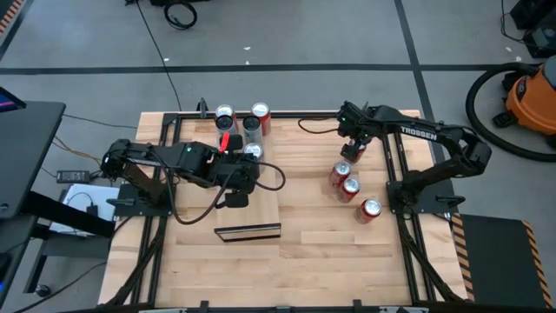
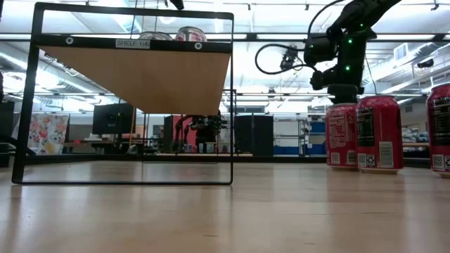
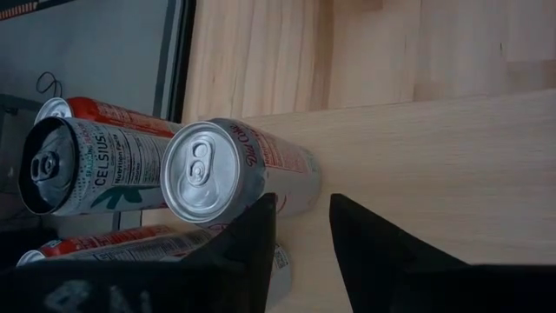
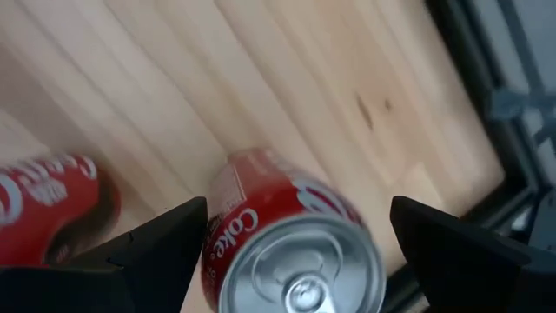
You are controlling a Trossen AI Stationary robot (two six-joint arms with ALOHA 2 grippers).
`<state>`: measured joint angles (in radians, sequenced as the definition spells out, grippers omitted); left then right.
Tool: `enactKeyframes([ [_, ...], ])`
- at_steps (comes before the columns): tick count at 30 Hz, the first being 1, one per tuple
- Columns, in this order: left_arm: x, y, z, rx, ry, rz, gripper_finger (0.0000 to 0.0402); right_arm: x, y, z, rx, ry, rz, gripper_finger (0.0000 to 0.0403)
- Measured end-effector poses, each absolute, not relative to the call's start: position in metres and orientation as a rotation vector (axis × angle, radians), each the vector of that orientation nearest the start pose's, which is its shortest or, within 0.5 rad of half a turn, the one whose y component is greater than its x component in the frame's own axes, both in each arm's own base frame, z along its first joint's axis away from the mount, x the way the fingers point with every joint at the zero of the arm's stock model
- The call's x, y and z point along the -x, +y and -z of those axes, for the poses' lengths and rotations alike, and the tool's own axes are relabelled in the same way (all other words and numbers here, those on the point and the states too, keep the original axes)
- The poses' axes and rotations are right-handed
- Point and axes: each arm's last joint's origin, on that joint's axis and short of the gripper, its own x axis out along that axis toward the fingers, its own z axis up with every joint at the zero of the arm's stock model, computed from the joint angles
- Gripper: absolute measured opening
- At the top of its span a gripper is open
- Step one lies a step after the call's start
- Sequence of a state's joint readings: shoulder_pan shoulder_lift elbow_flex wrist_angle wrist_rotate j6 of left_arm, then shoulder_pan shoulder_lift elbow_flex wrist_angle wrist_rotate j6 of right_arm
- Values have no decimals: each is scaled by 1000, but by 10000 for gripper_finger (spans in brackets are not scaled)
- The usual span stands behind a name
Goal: Place canned beverage on shelf
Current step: Put the top red soda can on the shelf
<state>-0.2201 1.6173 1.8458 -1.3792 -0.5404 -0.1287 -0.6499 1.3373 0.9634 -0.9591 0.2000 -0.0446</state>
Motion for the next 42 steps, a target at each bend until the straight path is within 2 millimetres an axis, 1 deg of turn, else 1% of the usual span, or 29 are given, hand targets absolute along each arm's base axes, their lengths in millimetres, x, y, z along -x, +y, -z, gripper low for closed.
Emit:
enactKeyframes([
  [4, -291, -50, -397, -313, 1048, -351, 121, -173, -145, -232, -335, 1394, 704, 374],
  [6, -291, -50, -397, -313, 1048, -351, 121, -169, -144, -231, -362, 1431, 692, 374],
  [10, -291, -50, -397, -313, 1047, -352, 121, -166, -143, -230, -407, 1447, 652, 368],
  [17, -293, -50, -398, -309, 1024, -348, 121, -170, -143, -231, -371, 1428, 574, 320],
  [21, -293, -50, -398, -312, 1025, -346, 121, -176, -146, -232, -311, 1372, 551, 311],
  [25, -295, -49, -398, -310, 1013, -347, 121, -190, -146, -234, -206, 1275, 513, 319],
  [29, -297, -46, -399, -299, 1001, -358, 121, -210, -136, -238, -92, 1174, 445, 319],
  [33, -298, -41, -399, -291, 1001, -372, 121, -228, -116, -247, 1, 1128, 356, 319],
  [37, -299, -38, -400, -282, 996, -383, 121, -254, -96, -261, 76, 1088, 264, 319],
  [39, -300, -37, -400, -276, 988, -385, 121, -270, -84, -263, 122, 1099, 201, 319],
  [42, -300, -37, -400, -276, 988, -385, 121, -292, -64, -262, 217, 1150, 78, 319],
])
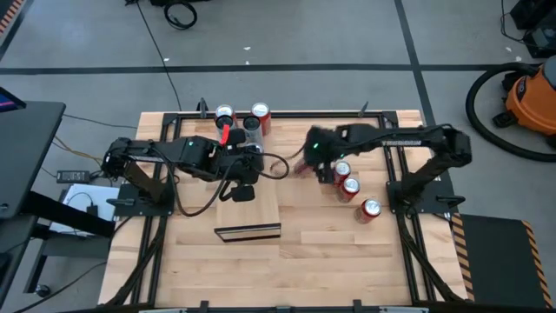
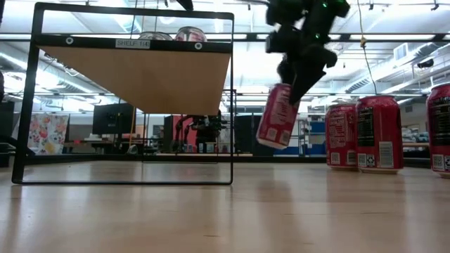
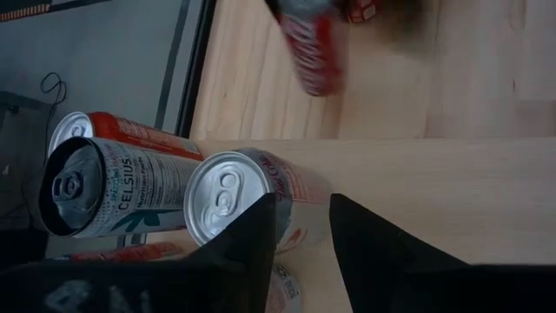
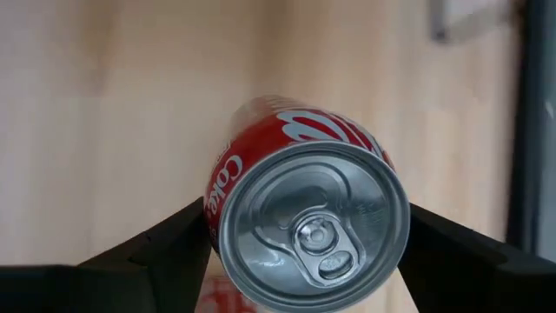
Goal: Place canned beverage on shelf
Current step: Put the top red soda can on the shelf
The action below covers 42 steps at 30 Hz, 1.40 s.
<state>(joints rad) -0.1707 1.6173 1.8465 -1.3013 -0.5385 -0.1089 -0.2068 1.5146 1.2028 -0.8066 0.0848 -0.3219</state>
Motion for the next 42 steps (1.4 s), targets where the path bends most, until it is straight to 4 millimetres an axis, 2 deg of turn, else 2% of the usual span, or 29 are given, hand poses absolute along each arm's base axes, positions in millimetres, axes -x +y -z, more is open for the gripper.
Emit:
enactKeyframes([
  [6, -299, -37, -400, -277, 991, -383, 121, -320, -27, -254, 444, 1189, -184, 320],
  [10, -299, -37, -399, -279, 998, -383, 121, -324, -16, -242, 448, 1217, -316, 320],
  [14, -299, -37, -399, -277, 998, -384, 121, -326, -11, -232, 434, 1266, -367, 321],
  [19, -299, -37, -400, -273, 996, -386, 121, -331, -10, -230, 377, 1248, -326, 331],
  [28, -299, -37, -400, -271, 996, -385, 121, -328, -7, -229, 403, 1309, -226, 393],
  [32, -299, -37, -399, -266, 998, -378, 121, -325, -5, -229, 491, 1363, -144, 395],
  [37, -299, -37, -399, -262, 997, -379, 121, -325, -12, -231, 619, 1384, 68, 387],
  [42, -299, -37, -399, -255, 997, -382, 121, -314, -13, -238, 516, 1408, 47, 377],
])
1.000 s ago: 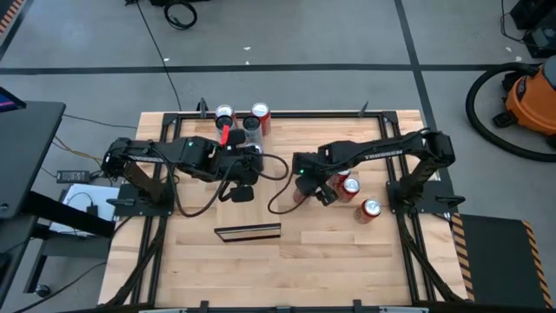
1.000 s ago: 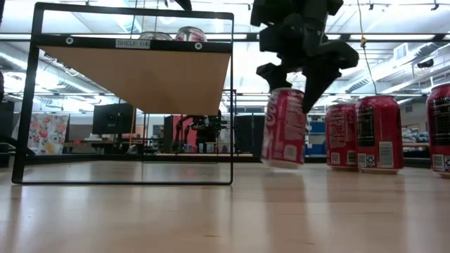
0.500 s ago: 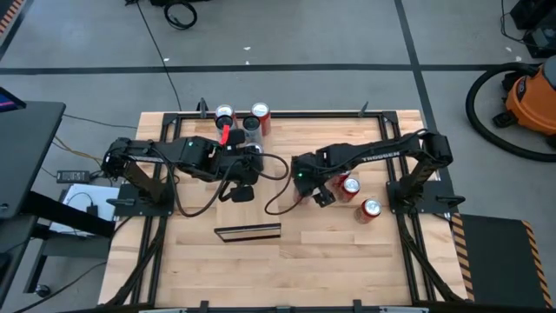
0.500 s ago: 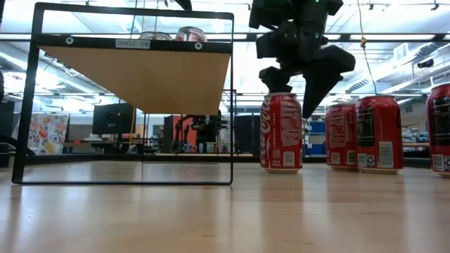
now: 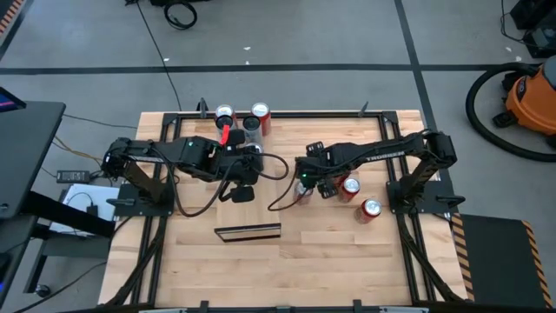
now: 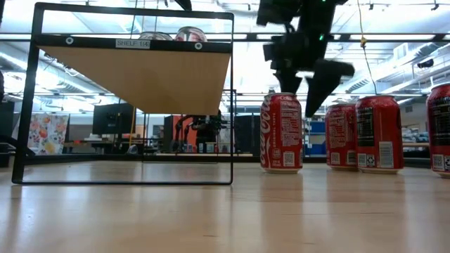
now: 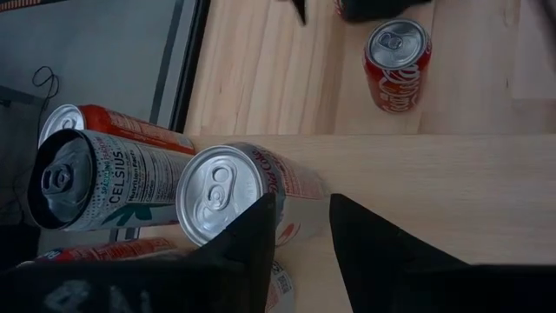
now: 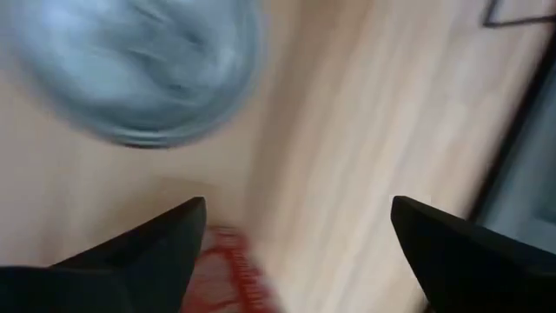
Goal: Place canned beverage on shelf
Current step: Put the top red soda can on the shelf
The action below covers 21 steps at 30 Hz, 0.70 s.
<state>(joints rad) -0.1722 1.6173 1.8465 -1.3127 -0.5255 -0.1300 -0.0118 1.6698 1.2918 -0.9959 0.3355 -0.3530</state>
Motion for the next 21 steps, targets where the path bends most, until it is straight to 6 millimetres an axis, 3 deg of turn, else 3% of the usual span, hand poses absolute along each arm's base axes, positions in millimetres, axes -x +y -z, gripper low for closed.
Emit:
enactKeyframes([
  [8, -299, -37, -399, -261, 998, -379, 121, -301, 0, -269, 282, 1221, -58, 371],
  [15, -299, -37, -399, -257, 997, -381, 121, -303, 16, -252, 322, 1160, -87, 371],
  [21, -299, -37, -399, -256, 997, -381, 121, -302, 12, -242, 448, 1170, 11, 371],
])
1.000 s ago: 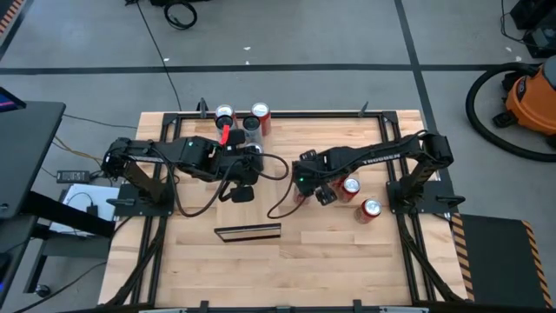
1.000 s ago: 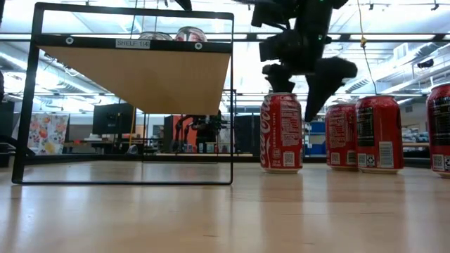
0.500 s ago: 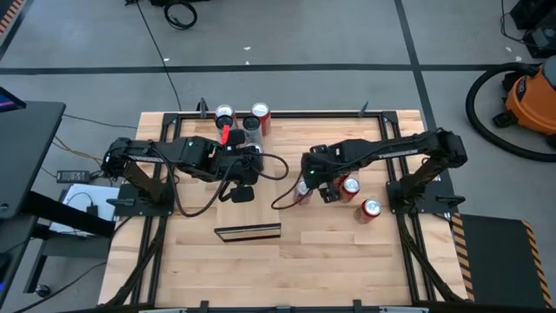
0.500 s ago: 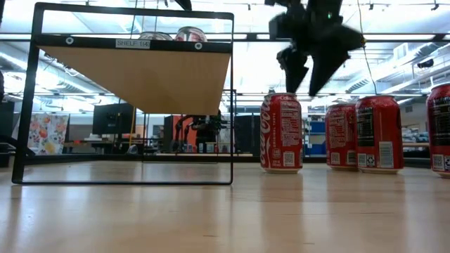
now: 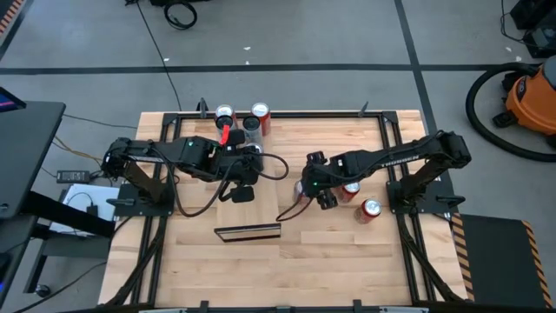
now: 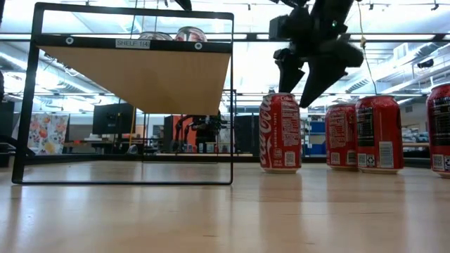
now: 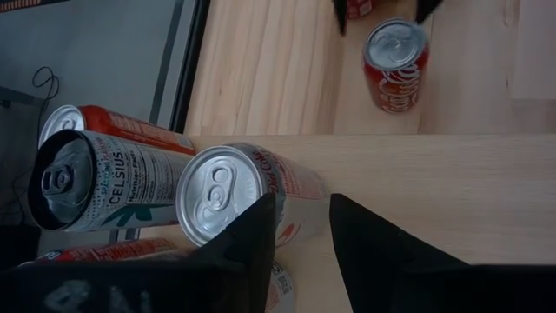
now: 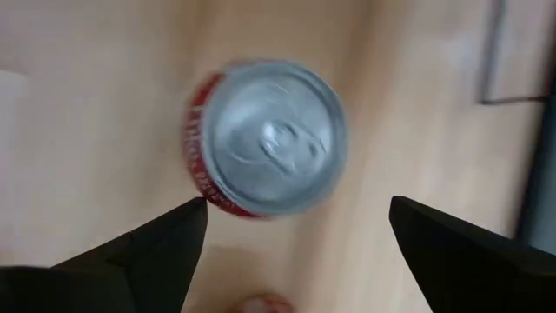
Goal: Place canned beverage on shelf
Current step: Put the top red soda can on the shelf
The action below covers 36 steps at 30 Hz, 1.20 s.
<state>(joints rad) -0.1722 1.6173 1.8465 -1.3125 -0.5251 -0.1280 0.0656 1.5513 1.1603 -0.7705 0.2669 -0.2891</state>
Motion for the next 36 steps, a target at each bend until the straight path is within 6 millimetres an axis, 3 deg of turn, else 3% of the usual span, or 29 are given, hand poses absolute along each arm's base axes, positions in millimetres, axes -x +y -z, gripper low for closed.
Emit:
enactKeyframes([
  [8, -299, -37, -399, -256, 997, -381, 121, -302, -10, -242, 637, 1193, 261, 371],
  [15, -299, -37, -399, -256, 997, -381, 121, -301, -5, -249, 402, 1113, 49, 371],
  [19, -299, -37, -399, -242, 994, -388, 121, -304, -3, -249, 270, 1047, 57, 371],
  [25, -299, -39, -399, -213, 1006, -346, 121, -309, 0, -231, 193, 866, 148, 371],
  [36, -296, -46, -398, -228, 1015, -323, 121, -297, -8, -191, 22, 654, 221, 371],
])
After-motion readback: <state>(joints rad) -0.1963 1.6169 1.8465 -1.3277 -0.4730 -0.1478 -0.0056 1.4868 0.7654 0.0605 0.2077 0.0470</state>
